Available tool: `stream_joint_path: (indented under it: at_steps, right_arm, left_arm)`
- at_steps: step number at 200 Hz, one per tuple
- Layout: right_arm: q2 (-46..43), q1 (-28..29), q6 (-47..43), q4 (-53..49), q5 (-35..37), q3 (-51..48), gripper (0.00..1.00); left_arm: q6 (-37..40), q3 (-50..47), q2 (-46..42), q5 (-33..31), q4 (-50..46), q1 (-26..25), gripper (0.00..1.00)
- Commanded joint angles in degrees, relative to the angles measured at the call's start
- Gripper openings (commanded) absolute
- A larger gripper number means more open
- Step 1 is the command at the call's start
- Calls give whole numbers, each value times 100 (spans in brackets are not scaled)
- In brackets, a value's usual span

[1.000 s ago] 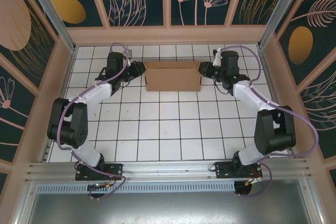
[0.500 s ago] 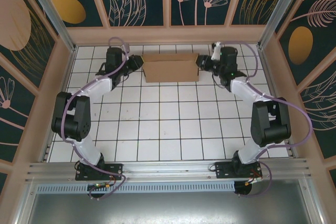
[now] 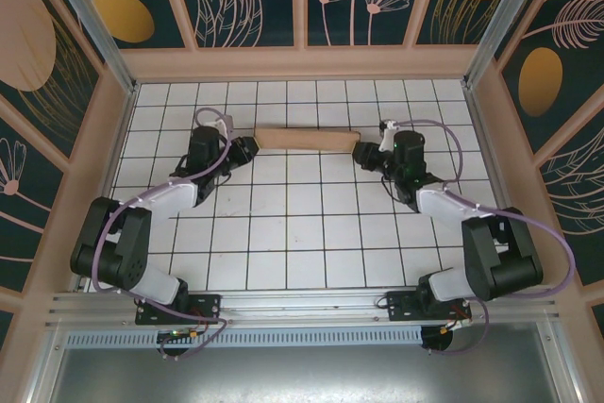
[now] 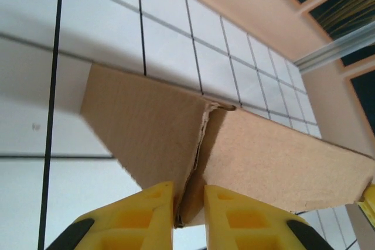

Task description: Fold the paper box

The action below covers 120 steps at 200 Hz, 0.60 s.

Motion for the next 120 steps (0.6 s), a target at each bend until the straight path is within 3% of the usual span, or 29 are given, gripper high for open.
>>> stream_joint_path:
  at_steps: [1,20,61,102,120]
  right_arm:
    - [-156,312,97,361,-44,-290,28]
    - [196,338,140,419,33,-440,32]
    - [523,319,163,141,300,-439,54]
    - [163,206,73,-259,387,-239,59]
    - [348,177,97,-489,437,96,57]
  left_arm:
    - [-253,-502,-94,-123,-53,-198,19]
    - [-408,-869,159,-360,196,-245,23]
    - [-679,-1053,481,-134,482,-244,40]
    - [17,-823,-416,-811,-248,-219,50]
    - [165,-541,-380,-786,-317,-132,54]
